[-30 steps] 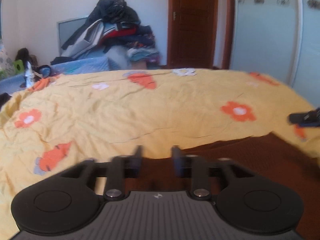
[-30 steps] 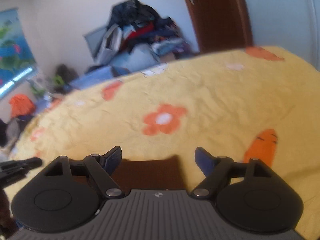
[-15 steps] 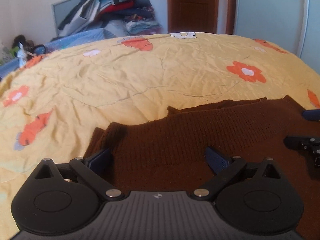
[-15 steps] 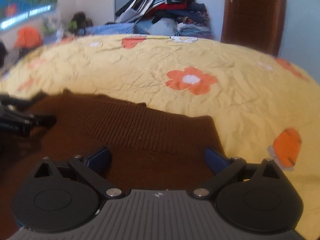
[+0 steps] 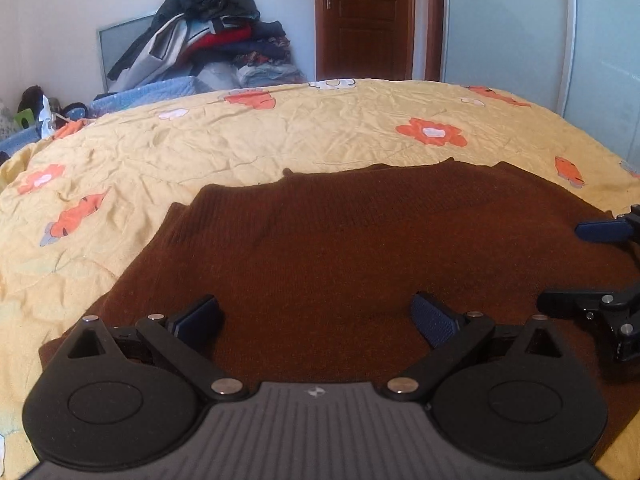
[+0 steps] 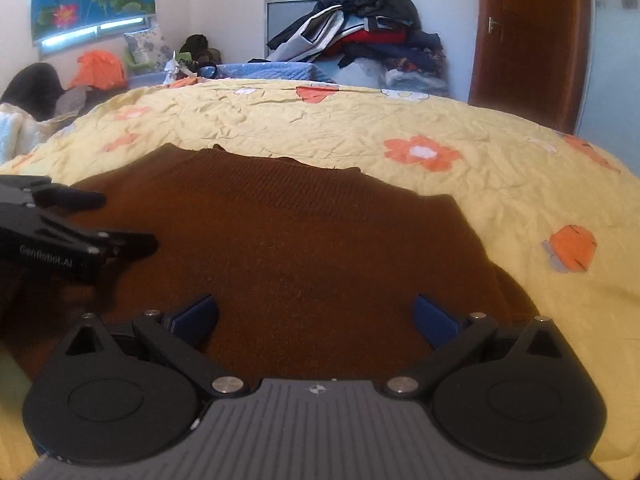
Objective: Fold small clothes
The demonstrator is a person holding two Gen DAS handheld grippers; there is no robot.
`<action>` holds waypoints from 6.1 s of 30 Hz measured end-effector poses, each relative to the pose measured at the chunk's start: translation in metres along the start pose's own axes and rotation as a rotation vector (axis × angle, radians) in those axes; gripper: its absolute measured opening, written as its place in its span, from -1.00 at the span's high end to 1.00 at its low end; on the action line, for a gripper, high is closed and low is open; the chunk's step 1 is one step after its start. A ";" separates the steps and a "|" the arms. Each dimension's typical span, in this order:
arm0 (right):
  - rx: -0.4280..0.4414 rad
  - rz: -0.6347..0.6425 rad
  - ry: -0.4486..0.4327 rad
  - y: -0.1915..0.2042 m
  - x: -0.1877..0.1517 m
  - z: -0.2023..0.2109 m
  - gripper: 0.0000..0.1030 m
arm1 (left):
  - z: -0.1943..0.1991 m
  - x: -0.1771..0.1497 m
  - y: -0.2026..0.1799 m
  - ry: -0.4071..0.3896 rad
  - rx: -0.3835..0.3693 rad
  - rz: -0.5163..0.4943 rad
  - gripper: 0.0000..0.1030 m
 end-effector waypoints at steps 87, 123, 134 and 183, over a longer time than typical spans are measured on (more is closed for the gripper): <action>0.085 -0.669 0.137 -0.072 -0.046 0.099 -0.90 | 0.128 -0.069 0.118 0.134 -0.168 1.011 -0.98; 0.135 0.154 0.135 0.076 -0.027 0.056 -0.49 | 0.076 -0.041 0.016 0.068 0.020 -0.014 -0.88; 0.132 0.025 0.144 0.058 -0.011 0.068 -1.00 | 0.144 -0.044 0.049 0.000 -0.047 0.394 -0.89; 0.624 -0.568 0.267 0.086 0.093 -0.037 -1.00 | 0.114 0.005 0.022 0.103 0.053 0.077 0.81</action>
Point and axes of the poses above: each gripper's, at about its wrist camera, not at the fingertips, and z roughly against the way its jaws point, y to its left, x to its top, the point moved 4 cm from there along -z, roughly the way its jaws point, and after that the axes turned 9 degrees about -y, right-handed, at the moved point
